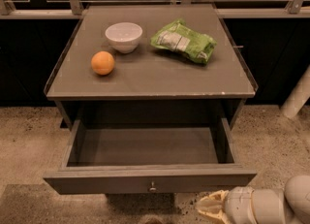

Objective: Close top drawer

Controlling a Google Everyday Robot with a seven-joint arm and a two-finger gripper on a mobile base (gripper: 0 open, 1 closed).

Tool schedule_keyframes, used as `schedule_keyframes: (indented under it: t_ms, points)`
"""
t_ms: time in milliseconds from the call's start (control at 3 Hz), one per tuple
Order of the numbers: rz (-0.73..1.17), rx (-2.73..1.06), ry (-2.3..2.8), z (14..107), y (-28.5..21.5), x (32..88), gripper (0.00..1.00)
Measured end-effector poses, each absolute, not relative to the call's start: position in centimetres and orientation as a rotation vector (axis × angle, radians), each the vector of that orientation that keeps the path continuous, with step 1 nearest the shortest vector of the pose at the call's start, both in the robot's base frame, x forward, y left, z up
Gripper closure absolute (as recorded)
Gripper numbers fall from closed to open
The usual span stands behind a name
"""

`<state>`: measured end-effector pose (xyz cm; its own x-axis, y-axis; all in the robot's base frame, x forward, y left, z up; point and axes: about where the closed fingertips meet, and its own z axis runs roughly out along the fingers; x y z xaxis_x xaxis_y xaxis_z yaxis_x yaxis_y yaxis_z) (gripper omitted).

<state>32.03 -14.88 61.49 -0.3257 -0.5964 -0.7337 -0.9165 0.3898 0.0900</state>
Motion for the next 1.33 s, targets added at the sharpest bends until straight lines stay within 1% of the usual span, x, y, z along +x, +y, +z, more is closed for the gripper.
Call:
schedule_keyframes:
  t_ms: [333, 667, 1000, 1333]
  points:
    - [0.649, -1.177, 2.011, 57.3, -14.0, 36.0, 1.0]
    - [0.582, -1.129, 1.989, 56.5, -13.0, 38.4, 1.0]
    - [0.493, -1.103, 1.978, 56.8, -13.0, 39.9, 1.0]
    - [0.332, -1.086, 1.898, 58.7, -11.3, 42.0, 1.0]
